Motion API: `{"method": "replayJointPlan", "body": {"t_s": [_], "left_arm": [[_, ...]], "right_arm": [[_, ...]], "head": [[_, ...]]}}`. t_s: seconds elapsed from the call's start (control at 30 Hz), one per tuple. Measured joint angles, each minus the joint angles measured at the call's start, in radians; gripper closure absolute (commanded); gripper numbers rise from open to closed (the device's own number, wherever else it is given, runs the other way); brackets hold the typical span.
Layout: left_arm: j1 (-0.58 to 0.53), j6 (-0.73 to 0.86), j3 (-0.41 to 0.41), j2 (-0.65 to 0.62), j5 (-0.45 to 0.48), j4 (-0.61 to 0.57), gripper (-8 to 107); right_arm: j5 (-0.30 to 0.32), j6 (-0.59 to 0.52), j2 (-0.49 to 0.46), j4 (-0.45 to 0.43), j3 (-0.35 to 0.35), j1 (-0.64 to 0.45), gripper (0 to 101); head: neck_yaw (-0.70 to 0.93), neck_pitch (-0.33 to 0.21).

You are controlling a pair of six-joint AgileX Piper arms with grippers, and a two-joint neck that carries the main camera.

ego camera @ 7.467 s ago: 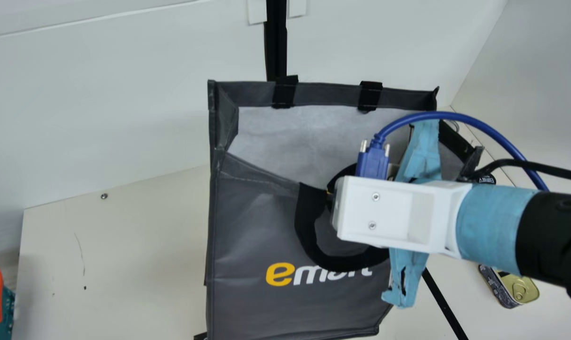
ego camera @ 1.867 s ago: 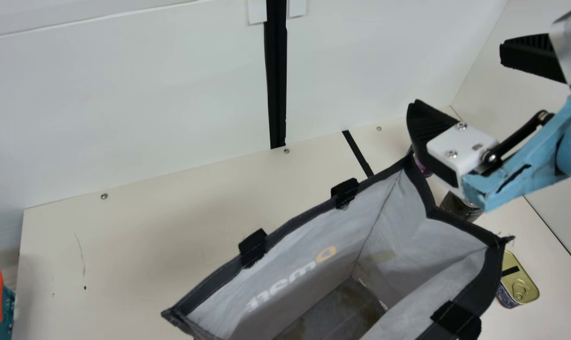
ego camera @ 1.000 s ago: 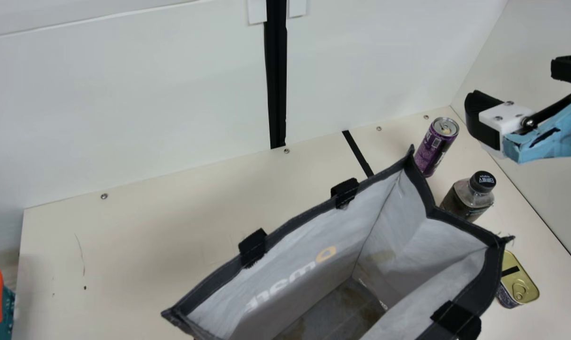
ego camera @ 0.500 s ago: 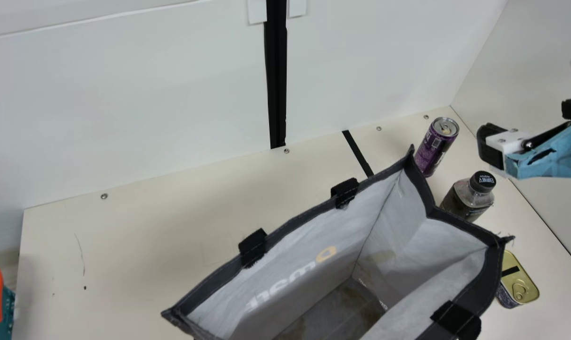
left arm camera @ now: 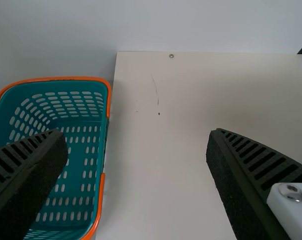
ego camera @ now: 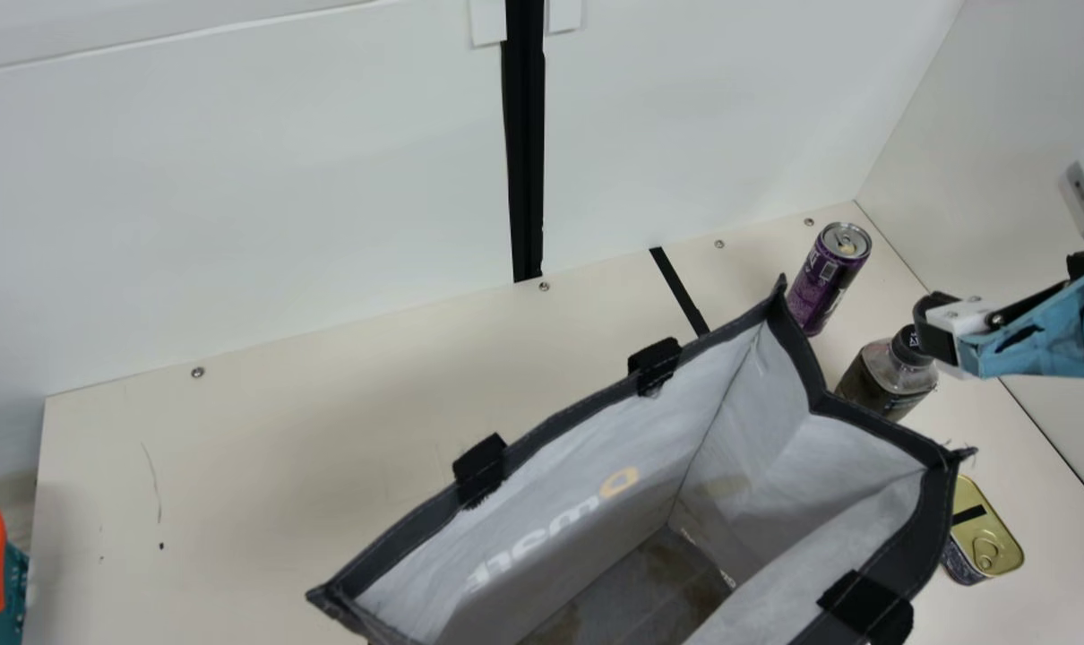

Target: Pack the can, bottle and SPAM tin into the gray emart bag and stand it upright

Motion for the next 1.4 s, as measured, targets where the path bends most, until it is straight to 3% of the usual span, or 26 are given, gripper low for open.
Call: {"method": "replayJointPlan", "body": {"t_s": [0.3,1.4], "left_arm": [[0.0,0.0,0.0,0.0,0.0,0.0,9],[0.0,0.0,0.0,0.0,0.0,0.0,9]], "right_arm": [[0.0,-0.031,0.002,-0.015,0.046,-0.023,6],[-0.001,-0.036,0.002,-0.014,0.046,-0.025,6]], "head": [[-0.002,0.0],[0.0,0.0]]}}
